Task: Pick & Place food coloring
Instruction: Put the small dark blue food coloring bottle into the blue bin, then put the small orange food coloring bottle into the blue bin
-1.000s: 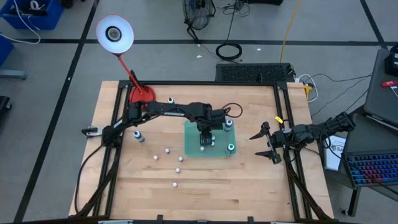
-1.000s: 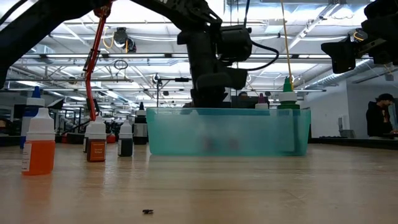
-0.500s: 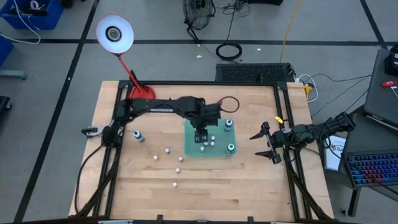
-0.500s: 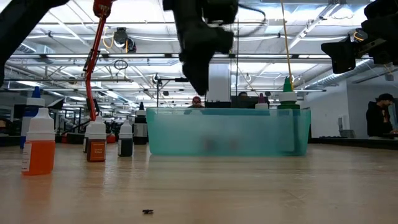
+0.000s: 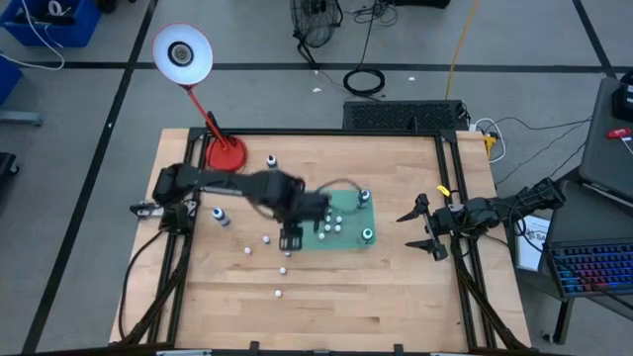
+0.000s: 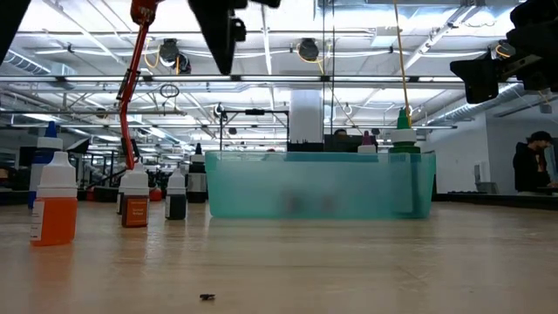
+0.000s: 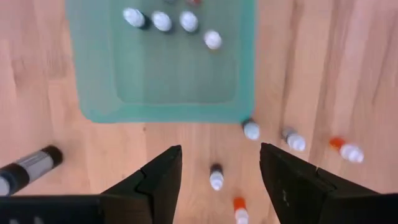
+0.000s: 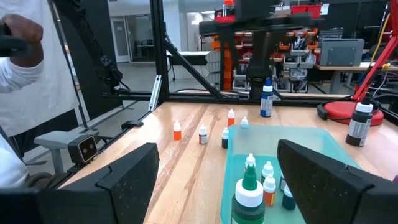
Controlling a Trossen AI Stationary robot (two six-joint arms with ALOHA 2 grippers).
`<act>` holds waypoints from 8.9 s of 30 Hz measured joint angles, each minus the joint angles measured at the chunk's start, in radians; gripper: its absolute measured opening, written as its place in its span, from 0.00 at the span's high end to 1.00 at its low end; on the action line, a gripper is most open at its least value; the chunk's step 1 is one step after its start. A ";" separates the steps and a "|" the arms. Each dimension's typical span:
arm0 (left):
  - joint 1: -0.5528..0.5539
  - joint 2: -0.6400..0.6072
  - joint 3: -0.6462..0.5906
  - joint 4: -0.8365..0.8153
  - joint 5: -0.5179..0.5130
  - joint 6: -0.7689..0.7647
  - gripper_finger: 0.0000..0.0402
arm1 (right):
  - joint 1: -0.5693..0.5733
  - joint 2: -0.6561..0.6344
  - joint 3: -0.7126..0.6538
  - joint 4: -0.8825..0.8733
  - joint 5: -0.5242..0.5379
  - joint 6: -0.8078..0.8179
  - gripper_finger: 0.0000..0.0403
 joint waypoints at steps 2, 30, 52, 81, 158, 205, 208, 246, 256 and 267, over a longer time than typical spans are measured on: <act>-0.053 0.003 -0.002 -0.027 -0.050 0.000 0.48 | 0.000 0.000 0.000 0.000 0.000 0.000 0.22; -0.115 -0.395 -1.012 0.663 -0.113 -0.270 0.58 | 0.000 0.000 0.000 0.000 0.000 0.000 0.22; -0.116 -0.398 -1.024 0.750 -0.087 -0.332 0.62 | 0.000 0.000 0.000 0.000 0.000 0.000 0.22; -0.101 -0.398 -1.116 0.892 -0.066 -0.341 0.58 | 0.000 0.000 0.000 0.001 0.000 0.000 0.22; 0.069 0.161 -0.315 0.639 -0.054 0.198 0.83 | 0.000 0.000 0.000 0.000 0.000 0.000 0.22; -0.346 -0.281 -0.728 0.305 -0.063 -0.521 0.53 | 0.000 0.007 0.000 0.000 0.000 0.000 0.22; -0.337 -0.281 -0.808 0.369 -0.061 -0.526 0.52 | 0.000 0.007 0.000 0.000 0.000 0.000 0.22; -0.296 -0.281 -0.963 0.518 -0.042 -0.444 0.83 | 0.000 0.006 0.000 0.000 0.000 0.000 0.22; -0.136 -0.277 -0.501 0.397 -0.246 -0.098 0.83 | 0.000 0.006 0.000 0.001 0.000 0.000 0.22; 0.111 -0.014 -0.312 0.387 -0.109 0.124 0.83 | 0.000 0.006 0.000 0.001 0.000 0.000 0.22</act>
